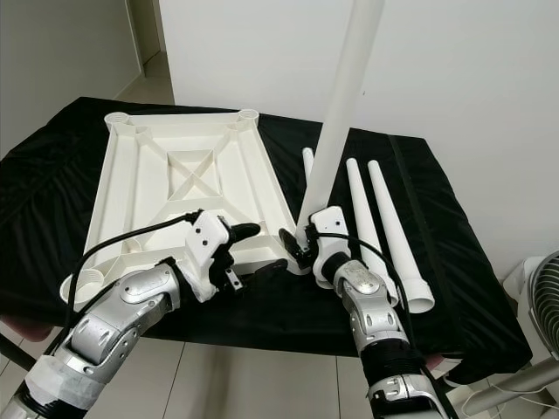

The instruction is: Building children table

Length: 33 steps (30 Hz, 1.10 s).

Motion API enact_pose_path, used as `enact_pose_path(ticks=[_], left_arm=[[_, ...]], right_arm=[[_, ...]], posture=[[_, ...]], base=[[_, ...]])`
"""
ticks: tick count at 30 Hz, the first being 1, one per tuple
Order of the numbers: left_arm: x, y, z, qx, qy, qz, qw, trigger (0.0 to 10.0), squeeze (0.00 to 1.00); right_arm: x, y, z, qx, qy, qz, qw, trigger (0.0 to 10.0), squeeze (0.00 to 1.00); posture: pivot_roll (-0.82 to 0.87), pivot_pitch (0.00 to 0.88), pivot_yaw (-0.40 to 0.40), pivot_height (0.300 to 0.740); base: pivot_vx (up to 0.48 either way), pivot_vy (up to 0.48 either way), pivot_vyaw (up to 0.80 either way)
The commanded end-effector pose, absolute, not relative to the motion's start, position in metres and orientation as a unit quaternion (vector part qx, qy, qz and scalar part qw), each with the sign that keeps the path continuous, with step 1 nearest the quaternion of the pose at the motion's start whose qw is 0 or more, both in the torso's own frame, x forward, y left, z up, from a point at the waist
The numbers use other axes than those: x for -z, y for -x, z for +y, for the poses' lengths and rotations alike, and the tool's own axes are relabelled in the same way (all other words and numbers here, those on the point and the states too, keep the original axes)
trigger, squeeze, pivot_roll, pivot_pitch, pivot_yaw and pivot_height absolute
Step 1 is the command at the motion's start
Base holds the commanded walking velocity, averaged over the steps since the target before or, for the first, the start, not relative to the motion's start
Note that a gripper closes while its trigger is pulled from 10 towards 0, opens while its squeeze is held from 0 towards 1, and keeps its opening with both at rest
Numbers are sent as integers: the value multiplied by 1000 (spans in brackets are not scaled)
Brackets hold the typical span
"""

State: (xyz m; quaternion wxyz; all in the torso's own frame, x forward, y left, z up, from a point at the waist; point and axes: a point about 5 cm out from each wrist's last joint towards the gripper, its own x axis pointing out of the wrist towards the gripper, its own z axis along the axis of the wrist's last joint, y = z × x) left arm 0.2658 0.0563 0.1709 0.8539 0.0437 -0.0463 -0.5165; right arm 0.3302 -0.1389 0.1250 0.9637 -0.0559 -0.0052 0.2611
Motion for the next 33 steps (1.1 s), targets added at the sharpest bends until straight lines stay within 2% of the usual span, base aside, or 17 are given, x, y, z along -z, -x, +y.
enact_pose_path(ticks=[1, 2, 7, 8, 13, 20, 33], left_arm=[[-172, -265, 55, 531, -51, -47, 845, 10000, 0], [-171, -264, 54, 532, -51, -47, 844, 10000, 0], [-170, -264, 56, 533, -54, -45, 843, 10000, 0], [-168, -266, 57, 530, -61, -42, 845, 10000, 0], [-169, -267, 59, 521, -62, -44, 850, 10000, 0], [-169, -267, 60, 516, -62, -41, 854, 10000, 0], [-169, -271, 63, 508, -66, -40, 858, 10000, 0]], right_arm=[[-114, -328, -141, -248, 26, 16, 968, 5804, 0], [-115, -328, -141, -241, 18, 14, 970, 10000, 0], [-117, -328, -140, -214, 9, 12, 977, 10000, 0], [-119, -327, -135, -171, -9, 11, 985, 10000, 0], [-120, -322, -122, -100, -70, 22, 992, 10000, 0], [-126, -314, -113, -5, -91, 1, 996, 10000, 0], [-131, -309, -109, 16, -87, -5, 996, 10000, 0]], posture=[[-73, 0, -39, 740], [-77, 0, -42, 740], [-77, 0, -44, 740], [-77, 0, -44, 740], [-66, 0, -47, 740], [-53, 0, -52, 740], [-56, 0, -44, 740]], base=[[0, 0, 0], [0, 0, 0], [0, 0, 0], [0, 0, 0], [0, 0, 0], [0, 0, 0], [0, 0, 0]])
